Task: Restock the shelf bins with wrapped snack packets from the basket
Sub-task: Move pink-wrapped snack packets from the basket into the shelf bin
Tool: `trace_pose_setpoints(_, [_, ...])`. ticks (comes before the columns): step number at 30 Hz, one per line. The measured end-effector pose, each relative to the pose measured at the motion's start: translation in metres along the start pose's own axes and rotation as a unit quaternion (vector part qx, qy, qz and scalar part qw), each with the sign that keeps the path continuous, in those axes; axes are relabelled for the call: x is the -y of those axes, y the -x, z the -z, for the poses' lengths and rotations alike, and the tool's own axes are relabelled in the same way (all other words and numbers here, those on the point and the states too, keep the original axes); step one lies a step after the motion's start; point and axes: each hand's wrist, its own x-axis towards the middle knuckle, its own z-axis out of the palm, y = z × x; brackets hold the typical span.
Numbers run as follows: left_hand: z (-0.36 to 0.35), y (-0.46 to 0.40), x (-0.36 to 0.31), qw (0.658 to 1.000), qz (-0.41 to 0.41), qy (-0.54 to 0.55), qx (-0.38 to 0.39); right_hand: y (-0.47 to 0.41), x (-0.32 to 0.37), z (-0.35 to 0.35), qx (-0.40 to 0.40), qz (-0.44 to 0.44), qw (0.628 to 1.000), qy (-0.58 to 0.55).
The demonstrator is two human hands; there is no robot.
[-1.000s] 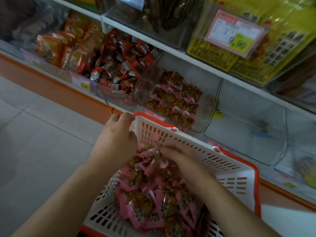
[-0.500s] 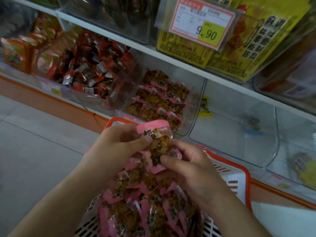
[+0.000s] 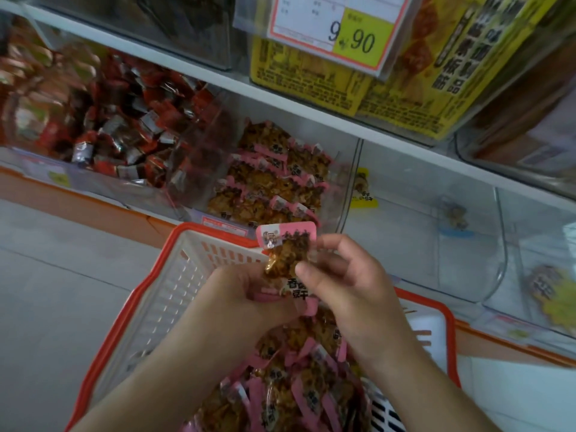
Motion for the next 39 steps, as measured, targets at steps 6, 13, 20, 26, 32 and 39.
trace_pose_setpoints(6, [0.012,-0.003,-0.004,0.979,-0.062,-0.186,-0.06,0.0,0.001,-0.011,-0.077,-0.001,0.994,0.074])
trace_pose_setpoints(13, [0.057,-0.007,-0.007,0.898,-0.11,-0.39,-0.172,-0.04,0.04,-0.031,-0.152,0.015,0.984,0.086])
trace_pose_setpoints(20, [0.066,-0.016,0.012,0.91,-0.053,-0.39,-0.131,-0.192,0.063,-0.054,-0.259,-0.05,0.948,0.18])
trace_pose_setpoints(26, [0.067,-0.02,0.017,0.901,-0.069,-0.397,-0.159,-0.248,0.063,-0.055,-0.297,-0.104,0.914,0.255])
trace_pose_setpoints(32, [0.063,-0.021,0.017,0.892,-0.069,-0.41,-0.176,-0.256,0.048,-0.055,-0.251,-0.085,0.896,0.355])
trace_pose_setpoints(39, [0.062,-0.022,0.017,0.892,-0.054,-0.416,-0.17,-0.265,0.039,-0.055,-0.247,-0.101,0.898,0.349])
